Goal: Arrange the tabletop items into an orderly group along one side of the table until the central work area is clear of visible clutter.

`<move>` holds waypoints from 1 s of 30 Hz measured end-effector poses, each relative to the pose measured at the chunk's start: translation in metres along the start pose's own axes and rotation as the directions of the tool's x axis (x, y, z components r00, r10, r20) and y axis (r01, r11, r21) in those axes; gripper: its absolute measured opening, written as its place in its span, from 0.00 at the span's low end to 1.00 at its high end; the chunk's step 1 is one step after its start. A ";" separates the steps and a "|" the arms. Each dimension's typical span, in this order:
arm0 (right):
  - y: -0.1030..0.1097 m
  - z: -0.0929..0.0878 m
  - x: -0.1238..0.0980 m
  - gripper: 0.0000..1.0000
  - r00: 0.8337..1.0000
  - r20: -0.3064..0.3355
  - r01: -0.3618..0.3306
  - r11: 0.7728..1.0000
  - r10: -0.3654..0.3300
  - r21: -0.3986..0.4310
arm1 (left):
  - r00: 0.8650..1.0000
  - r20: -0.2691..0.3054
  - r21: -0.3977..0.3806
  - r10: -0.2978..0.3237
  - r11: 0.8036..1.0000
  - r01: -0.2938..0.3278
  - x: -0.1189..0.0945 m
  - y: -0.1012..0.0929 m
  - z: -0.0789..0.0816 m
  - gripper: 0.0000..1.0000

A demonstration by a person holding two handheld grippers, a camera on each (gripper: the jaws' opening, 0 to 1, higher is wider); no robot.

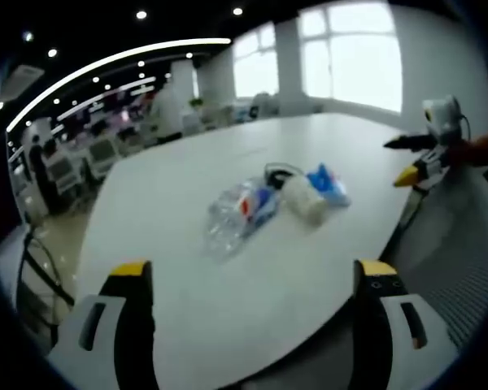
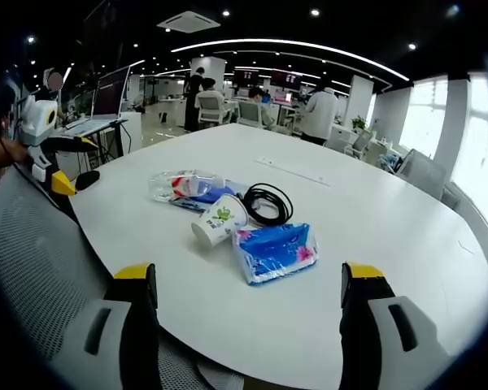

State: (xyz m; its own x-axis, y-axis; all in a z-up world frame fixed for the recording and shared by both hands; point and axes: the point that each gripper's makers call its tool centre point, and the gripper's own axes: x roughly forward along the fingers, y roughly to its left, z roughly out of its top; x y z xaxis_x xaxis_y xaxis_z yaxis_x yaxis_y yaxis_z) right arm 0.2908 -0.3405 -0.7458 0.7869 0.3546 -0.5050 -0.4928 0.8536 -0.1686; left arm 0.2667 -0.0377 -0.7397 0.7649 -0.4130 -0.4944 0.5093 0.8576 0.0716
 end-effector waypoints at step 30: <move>-0.003 0.002 -0.001 0.93 1.000 0.008 0.012 1.000 -0.012 0.010 | 0.996 -0.032 0.086 -0.080 0.993 0.083 0.047 0.019 0.026 0.97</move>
State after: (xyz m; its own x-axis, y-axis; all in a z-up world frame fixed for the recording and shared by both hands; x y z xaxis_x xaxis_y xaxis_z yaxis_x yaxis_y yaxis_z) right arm 0.2924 -0.3422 -0.7432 0.7957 0.3477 -0.4959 -0.4798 0.8616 -0.1657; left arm 0.3226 -0.0484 -0.7390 0.7085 -0.4702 -0.5263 0.6030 0.7908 0.1051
